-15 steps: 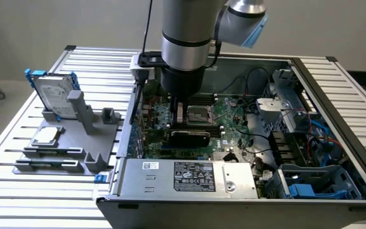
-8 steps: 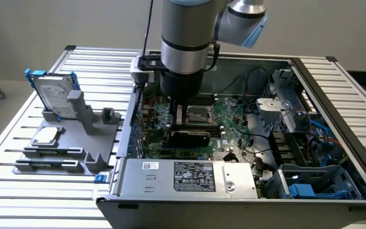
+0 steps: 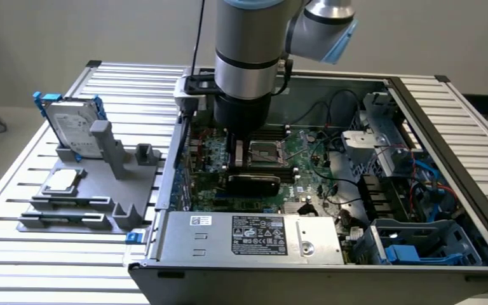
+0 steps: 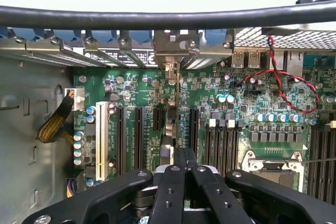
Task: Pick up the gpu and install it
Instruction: 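Press down on the gpu until it lock into place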
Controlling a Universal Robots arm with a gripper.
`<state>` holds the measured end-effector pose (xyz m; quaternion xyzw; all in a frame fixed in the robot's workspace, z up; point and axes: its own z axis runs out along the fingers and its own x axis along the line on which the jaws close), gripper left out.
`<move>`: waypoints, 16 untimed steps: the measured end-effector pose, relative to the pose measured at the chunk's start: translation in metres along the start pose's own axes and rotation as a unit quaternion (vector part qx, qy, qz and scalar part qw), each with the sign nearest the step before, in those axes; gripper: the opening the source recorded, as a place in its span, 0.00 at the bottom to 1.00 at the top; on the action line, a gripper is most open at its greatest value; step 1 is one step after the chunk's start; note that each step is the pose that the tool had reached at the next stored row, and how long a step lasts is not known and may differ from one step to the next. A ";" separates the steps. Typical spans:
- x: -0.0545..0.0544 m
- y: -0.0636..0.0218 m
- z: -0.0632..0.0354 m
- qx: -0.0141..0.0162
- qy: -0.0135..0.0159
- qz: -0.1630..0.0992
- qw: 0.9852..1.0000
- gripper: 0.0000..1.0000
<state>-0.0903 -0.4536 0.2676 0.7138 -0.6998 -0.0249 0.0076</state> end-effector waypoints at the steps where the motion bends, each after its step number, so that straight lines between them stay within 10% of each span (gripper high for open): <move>1: 0.000 0.0000 0.0006 0.000 0.000 0.000 1.000 0.11; 9: 0.000 -0.0001 0.0028 0.000 0.000 0.000 1.000 0.11; 16: 0.000 0.0033 -0.0151 -0.001 0.000 0.000 1.000 0.11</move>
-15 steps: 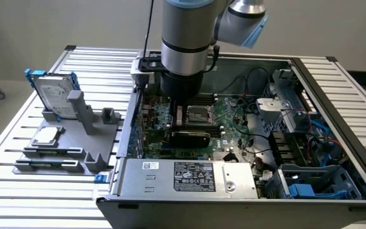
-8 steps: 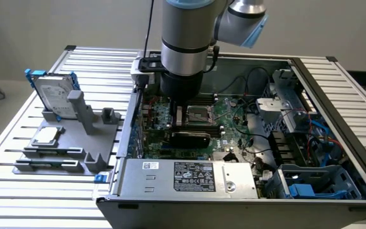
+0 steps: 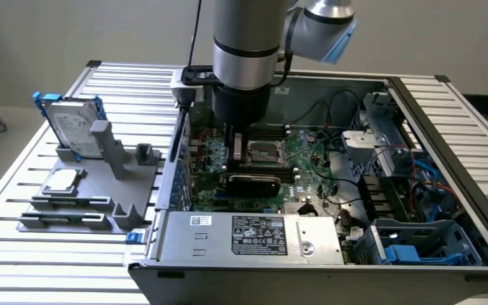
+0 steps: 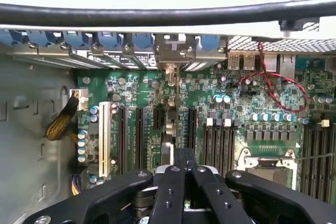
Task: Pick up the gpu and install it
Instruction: 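Press down on the gpu until it lock into place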
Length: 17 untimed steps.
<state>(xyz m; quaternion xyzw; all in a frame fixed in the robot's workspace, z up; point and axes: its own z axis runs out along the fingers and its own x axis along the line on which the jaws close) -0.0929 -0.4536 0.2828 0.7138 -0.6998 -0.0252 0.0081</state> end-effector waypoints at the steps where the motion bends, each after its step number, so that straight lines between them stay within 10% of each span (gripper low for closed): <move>1: 0.000 0.0017 0.0001 0.000 0.000 0.000 1.000 0.11; 9: 0.000 0.0227 0.0010 -0.002 0.002 0.000 1.000 0.11; 17: -0.001 0.0346 0.0009 -0.010 0.008 0.000 1.000 0.11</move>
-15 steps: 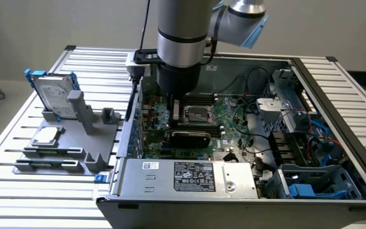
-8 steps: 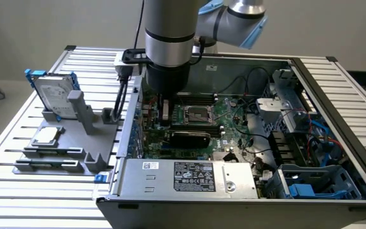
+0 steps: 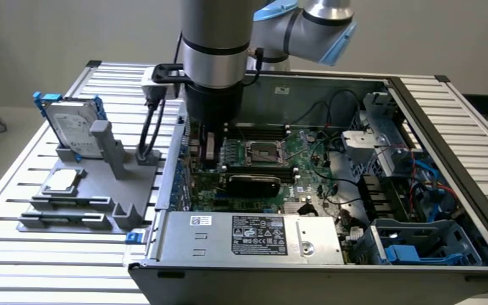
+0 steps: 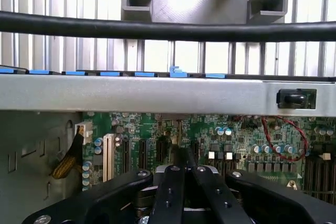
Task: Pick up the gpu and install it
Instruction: 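Press down on the gpu until it lock into place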
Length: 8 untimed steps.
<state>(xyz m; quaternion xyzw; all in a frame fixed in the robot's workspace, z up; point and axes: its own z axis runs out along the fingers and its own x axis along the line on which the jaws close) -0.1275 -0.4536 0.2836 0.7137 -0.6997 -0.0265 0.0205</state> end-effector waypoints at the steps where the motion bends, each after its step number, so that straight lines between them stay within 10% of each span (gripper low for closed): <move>1: 0.000 0.0006 -0.0002 -0.001 0.001 0.000 1.000 0.11; 8: 0.001 0.0022 -0.0042 -0.004 0.006 0.001 1.000 0.11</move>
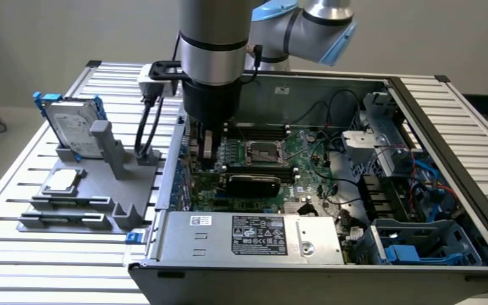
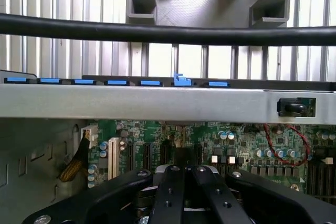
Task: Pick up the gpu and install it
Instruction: 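Press down on the gpu until it lock into place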
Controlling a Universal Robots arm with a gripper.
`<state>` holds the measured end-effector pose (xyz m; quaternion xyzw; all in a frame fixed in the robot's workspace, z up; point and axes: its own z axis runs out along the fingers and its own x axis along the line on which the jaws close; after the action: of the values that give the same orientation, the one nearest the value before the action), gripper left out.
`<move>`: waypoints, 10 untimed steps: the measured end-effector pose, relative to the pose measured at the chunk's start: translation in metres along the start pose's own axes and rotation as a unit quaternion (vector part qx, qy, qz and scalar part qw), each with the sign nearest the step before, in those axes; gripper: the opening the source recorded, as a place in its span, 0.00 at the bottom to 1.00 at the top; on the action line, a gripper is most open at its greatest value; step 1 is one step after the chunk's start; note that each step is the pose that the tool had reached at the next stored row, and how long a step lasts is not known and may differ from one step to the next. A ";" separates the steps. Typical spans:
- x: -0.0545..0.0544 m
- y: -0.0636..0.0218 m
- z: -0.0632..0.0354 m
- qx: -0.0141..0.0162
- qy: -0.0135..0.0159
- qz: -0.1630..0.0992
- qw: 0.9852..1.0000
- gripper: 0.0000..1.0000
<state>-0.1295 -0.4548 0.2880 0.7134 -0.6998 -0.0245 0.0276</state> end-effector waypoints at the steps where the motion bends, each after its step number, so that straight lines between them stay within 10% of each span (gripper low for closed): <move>1: 0.000 0.0002 -0.0006 0.000 0.001 0.000 1.000 0.11; 10: 0.002 0.0025 -0.0041 -0.006 0.009 0.001 1.000 0.11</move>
<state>-0.1317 -0.4564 0.2922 0.7130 -0.6998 -0.0224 0.0377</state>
